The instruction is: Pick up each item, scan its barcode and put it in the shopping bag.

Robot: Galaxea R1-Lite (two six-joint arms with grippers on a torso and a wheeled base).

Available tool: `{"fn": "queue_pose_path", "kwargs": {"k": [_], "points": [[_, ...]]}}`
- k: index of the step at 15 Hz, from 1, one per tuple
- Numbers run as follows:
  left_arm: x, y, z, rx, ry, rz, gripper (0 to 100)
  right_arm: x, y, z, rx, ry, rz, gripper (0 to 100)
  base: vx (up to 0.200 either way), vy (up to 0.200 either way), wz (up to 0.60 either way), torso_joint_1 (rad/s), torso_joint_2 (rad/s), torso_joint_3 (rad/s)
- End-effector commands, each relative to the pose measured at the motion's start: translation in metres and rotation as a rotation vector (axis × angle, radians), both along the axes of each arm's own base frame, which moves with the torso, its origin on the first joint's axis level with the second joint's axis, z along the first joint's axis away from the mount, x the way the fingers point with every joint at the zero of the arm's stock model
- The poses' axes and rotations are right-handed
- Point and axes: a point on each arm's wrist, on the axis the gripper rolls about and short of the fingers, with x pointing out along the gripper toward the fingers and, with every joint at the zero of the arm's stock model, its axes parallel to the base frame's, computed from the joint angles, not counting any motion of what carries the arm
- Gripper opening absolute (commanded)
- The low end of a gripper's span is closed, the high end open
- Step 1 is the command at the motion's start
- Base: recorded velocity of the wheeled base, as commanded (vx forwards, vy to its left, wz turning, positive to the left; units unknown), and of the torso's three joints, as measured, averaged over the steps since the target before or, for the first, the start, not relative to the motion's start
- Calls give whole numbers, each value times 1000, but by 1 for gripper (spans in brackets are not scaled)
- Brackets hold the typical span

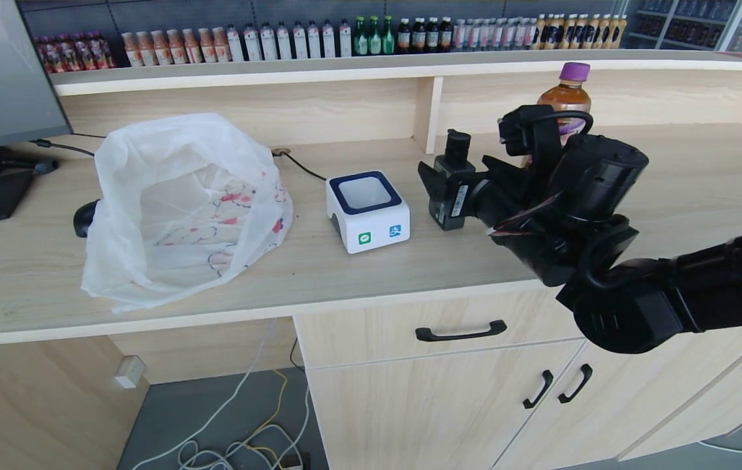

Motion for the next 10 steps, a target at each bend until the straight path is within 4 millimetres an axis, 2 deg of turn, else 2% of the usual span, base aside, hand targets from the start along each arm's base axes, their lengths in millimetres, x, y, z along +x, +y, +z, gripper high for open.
{"fn": "queue_pose_path", "kwargs": {"k": [1,4,10], "points": [[0,0,0,0,-1,0,100,9,5,-2,6,-5,-3,100,0,0,0,0,0,0],[0,0,0,0,-1,0,100,18,7,-5,9,-8,-10,100,0,0,0,0,0,0],[0,0,0,0,-1,0,100,37,-5,-13,5,0,-54,100,0,0,0,0,0,0]]}}
